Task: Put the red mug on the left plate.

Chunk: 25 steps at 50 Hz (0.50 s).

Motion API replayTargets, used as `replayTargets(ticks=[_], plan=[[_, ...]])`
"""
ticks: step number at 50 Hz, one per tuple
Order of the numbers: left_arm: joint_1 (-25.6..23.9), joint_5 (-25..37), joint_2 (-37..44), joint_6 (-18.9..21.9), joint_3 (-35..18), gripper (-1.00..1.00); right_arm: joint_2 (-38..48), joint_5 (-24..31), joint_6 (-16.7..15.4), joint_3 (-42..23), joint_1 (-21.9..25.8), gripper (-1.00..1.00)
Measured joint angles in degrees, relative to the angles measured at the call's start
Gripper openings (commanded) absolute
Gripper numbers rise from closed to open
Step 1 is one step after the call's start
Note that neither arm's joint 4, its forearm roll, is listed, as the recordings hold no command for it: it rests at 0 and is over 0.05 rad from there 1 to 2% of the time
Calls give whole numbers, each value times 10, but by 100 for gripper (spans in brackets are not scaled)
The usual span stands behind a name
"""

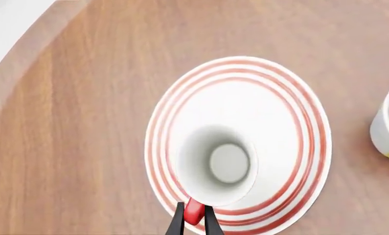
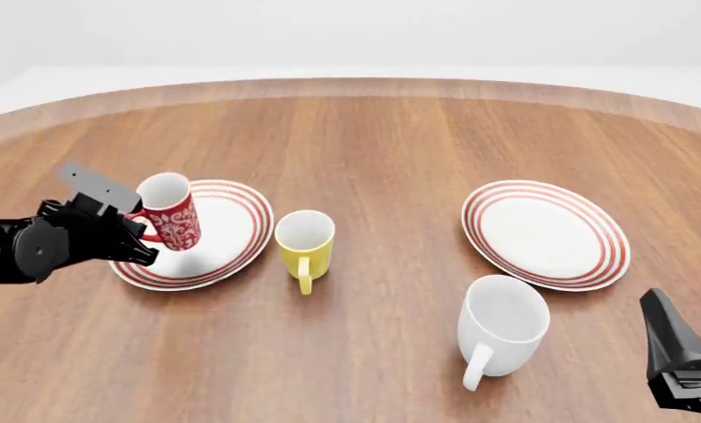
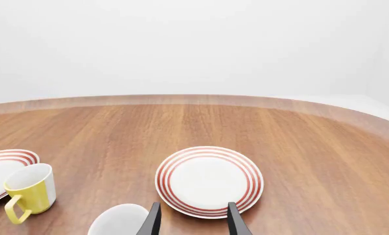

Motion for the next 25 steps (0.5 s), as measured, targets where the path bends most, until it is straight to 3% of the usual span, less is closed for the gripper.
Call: replayTargets(ticks=[25], plan=[[10, 2, 19, 10, -6, -100, 0, 0, 0, 0, 0, 100]])
